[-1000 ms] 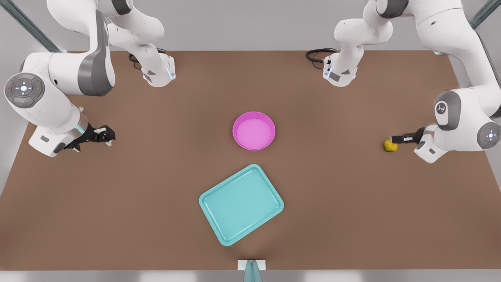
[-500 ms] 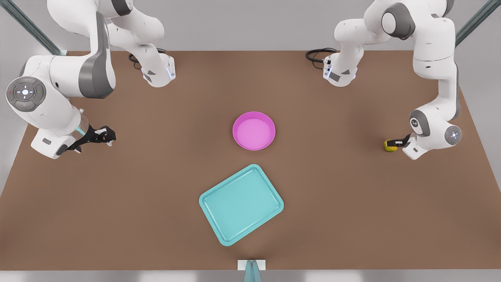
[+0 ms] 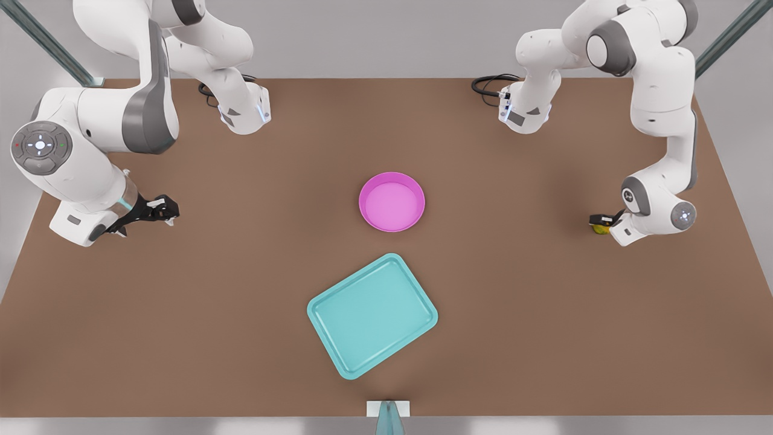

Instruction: Place the orange on the plate with the left arm and the plate on the tray with the right arm

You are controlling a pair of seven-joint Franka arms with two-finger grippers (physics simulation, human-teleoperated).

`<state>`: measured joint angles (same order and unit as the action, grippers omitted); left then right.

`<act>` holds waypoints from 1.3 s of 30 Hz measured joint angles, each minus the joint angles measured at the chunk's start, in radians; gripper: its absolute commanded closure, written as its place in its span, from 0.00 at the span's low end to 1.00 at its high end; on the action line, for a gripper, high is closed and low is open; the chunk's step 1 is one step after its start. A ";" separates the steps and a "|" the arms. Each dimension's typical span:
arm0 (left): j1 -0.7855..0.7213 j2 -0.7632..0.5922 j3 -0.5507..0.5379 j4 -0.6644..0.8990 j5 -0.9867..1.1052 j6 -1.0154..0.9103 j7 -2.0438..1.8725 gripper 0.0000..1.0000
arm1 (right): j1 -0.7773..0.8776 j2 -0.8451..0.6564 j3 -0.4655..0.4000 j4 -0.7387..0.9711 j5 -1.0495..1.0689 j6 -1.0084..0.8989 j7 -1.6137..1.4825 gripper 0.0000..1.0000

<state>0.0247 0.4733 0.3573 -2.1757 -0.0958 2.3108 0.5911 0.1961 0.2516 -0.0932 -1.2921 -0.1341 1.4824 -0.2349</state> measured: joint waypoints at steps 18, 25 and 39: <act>-0.287 -0.100 -0.022 0.070 -0.005 -0.061 -0.010 0.28 | -0.001 0.005 -0.003 -0.009 0.003 0.000 -0.007 0.00; -0.730 0.028 -0.235 0.443 -0.031 -0.276 -0.259 0.28 | -0.003 0.010 -0.005 -0.020 0.008 0.000 -0.007 0.00; -0.782 0.156 -0.418 0.539 -0.045 -0.377 -0.759 0.00 | -0.003 0.013 -0.007 -0.029 0.009 0.000 -0.008 0.00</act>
<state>-0.7574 0.6296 -0.0606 -1.6370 -0.1409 1.9340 -0.1675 0.1930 0.2649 -0.1006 -1.3209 -0.1248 1.4824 -0.2432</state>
